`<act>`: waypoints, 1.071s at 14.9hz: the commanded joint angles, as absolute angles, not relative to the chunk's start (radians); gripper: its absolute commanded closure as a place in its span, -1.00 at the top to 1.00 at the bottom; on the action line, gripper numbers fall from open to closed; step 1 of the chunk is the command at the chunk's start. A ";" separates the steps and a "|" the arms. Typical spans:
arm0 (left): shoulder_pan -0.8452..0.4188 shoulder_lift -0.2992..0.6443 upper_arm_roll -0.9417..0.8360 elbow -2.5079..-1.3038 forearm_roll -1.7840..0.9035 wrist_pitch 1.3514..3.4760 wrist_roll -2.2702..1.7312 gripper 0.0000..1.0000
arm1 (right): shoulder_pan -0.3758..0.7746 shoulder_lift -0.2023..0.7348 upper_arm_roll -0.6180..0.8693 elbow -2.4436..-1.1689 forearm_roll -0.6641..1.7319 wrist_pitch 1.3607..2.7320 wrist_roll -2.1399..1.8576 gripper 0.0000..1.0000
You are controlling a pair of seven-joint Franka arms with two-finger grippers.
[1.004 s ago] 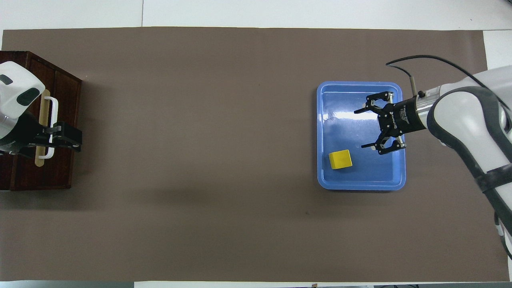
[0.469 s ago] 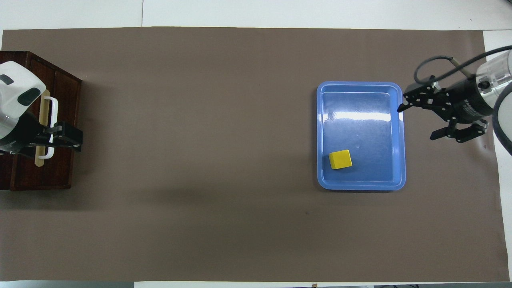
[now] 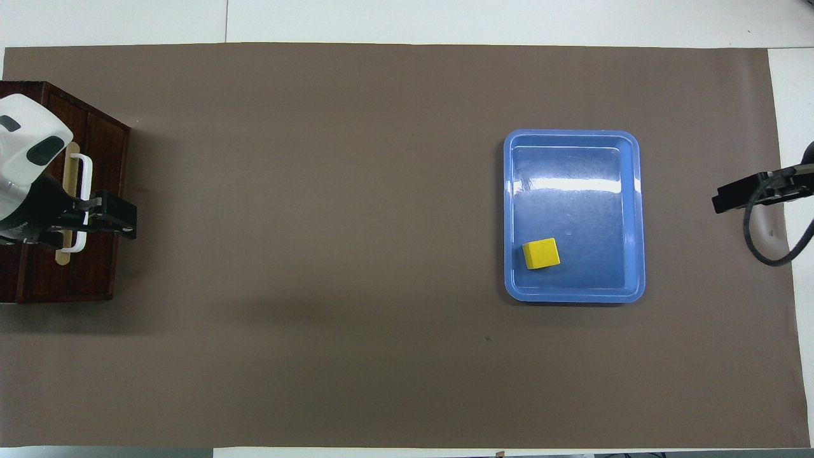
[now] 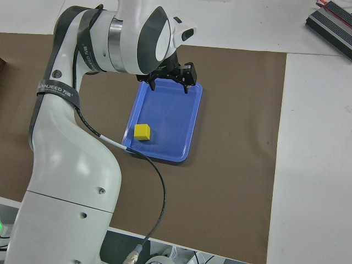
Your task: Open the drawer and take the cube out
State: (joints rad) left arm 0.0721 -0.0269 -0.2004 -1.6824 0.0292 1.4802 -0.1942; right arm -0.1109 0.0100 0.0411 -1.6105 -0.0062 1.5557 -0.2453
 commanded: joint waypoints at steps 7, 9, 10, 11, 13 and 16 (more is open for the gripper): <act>0.091 -0.034 -0.201 -1.678 0.011 1.485 -0.193 1.00 | -0.143 0.003 0.051 -1.635 -0.038 1.537 -0.135 1.00; 0.091 -0.034 -0.201 -1.678 0.011 1.483 -0.193 1.00 | -0.138 0.011 0.054 -1.600 -0.057 1.520 -0.117 1.00; 0.091 -0.034 -0.201 -1.678 0.011 1.483 -0.192 1.00 | -0.140 0.018 0.055 -1.588 -0.052 1.507 -0.109 1.00; 0.089 -0.034 -0.202 -1.678 0.011 1.482 -0.192 1.00 | -0.140 0.020 0.055 -1.588 -0.049 1.497 -0.101 1.00; 0.084 -0.035 -0.201 -1.677 0.011 1.485 -0.193 1.00 | -0.146 0.009 0.057 -1.615 -0.052 1.511 -0.091 1.00; 0.080 -0.035 -0.202 -1.677 0.011 1.482 -0.190 1.00 | -0.146 0.003 0.055 -1.638 -0.057 1.532 -0.084 1.00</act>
